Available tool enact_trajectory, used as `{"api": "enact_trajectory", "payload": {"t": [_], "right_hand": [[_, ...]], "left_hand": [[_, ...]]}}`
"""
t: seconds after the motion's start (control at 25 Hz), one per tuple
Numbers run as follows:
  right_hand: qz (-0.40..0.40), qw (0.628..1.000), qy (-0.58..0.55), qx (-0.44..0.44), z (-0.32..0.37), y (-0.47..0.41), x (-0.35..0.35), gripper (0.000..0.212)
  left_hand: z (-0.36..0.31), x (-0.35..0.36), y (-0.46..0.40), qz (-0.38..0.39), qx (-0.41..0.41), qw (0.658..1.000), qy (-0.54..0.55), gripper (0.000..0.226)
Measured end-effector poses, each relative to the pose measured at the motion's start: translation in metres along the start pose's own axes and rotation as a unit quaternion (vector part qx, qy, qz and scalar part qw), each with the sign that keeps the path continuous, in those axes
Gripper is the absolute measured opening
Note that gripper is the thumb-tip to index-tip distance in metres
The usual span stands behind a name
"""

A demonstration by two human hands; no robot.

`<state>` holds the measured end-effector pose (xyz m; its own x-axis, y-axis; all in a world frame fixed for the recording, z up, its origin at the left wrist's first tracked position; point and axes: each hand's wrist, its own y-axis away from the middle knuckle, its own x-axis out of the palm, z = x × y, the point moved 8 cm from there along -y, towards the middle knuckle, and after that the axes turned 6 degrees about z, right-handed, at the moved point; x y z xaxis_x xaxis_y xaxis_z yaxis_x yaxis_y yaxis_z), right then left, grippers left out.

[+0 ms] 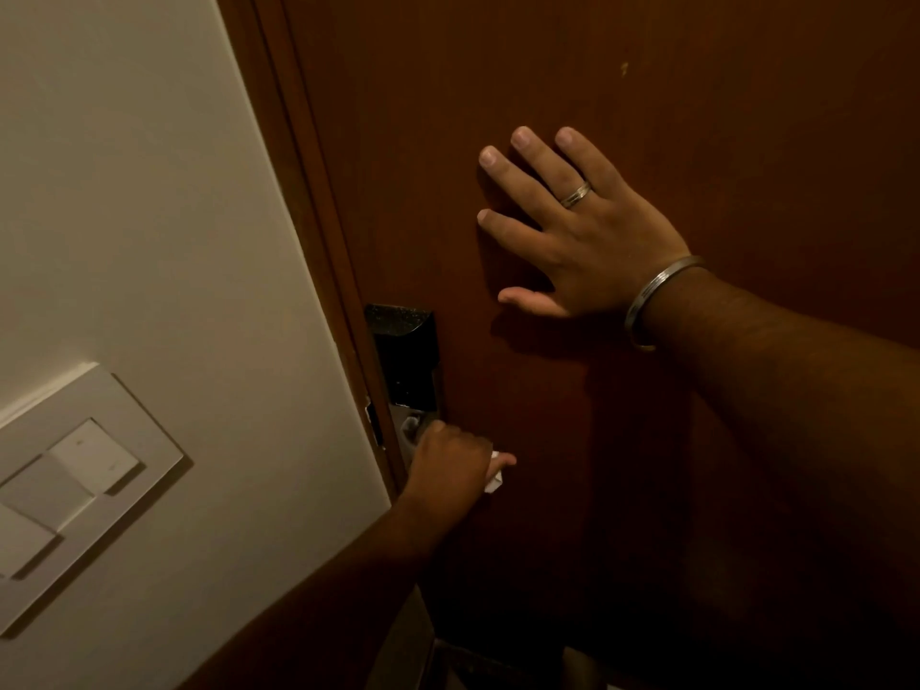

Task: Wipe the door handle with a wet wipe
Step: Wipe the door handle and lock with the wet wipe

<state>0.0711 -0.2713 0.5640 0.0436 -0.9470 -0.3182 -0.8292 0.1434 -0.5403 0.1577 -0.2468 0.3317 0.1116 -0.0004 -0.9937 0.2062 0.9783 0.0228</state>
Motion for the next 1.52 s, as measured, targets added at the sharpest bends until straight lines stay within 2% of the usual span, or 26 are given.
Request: {"api": "enact_trajectory", "payload": {"t": [0.04,0.12,0.16,0.24,0.44,0.68,0.8,0.96,1.12,1.24,1.4,1.52], "right_hand": [[-0.001,1.0,0.002,0.001,-0.001,0.0,0.001,0.079],[0.003,1.0,-0.002,-0.004,0.0,0.001,0.002,0.079],[0.005,1.0,-0.003,-0.002,0.002,0.001,0.002,0.08],[0.0,1.0,-0.002,0.001,0.0,-0.002,0.003,0.08],[-0.009,1.0,0.002,0.006,-0.008,-0.01,-0.003,0.081],[-0.021,1.0,-0.001,0.008,-0.008,-0.013,-0.008,0.081],[-0.015,1.0,-0.003,0.007,-0.002,-0.012,-0.004,0.081],[-0.01,1.0,-0.006,0.005,-0.003,-0.009,0.0,0.081],[-0.009,1.0,-0.016,0.003,0.003,0.002,0.003,0.081],[-0.001,1.0,-0.003,-0.003,0.0,0.003,0.006,0.082],[-0.004,1.0,0.004,0.001,0.001,0.003,0.007,0.082],[-0.002,1.0,0.001,-0.002,0.0,0.003,0.006,0.082]], "left_hand": [[0.0,0.004,0.004,-0.007,-0.012,1.0,0.019,0.041],[0.008,0.008,0.032,-0.05,0.058,0.997,0.009,0.03],[0.019,0.008,0.048,-0.07,0.085,0.994,-0.022,0.042],[0.051,-0.001,0.062,-0.113,0.081,0.989,-0.051,0.058],[0.085,-0.01,0.061,-0.058,-0.028,0.997,0.038,0.05],[0.096,-0.023,0.061,-0.018,-0.036,0.99,0.138,0.04],[0.091,-0.017,0.059,0.011,-0.015,0.997,0.081,0.049],[0.095,-0.016,0.048,0.044,-0.052,0.995,0.067,0.052],[0.085,0.004,0.056,0.1,-0.026,0.994,0.045,0.076],[0.075,0.001,0.047,0.091,-0.055,0.993,0.049,0.066],[0.073,0.006,0.061,0.092,-0.056,0.99,0.094,0.077],[0.08,-0.003,0.05,0.077,-0.075,0.982,0.153,0.059]]}}
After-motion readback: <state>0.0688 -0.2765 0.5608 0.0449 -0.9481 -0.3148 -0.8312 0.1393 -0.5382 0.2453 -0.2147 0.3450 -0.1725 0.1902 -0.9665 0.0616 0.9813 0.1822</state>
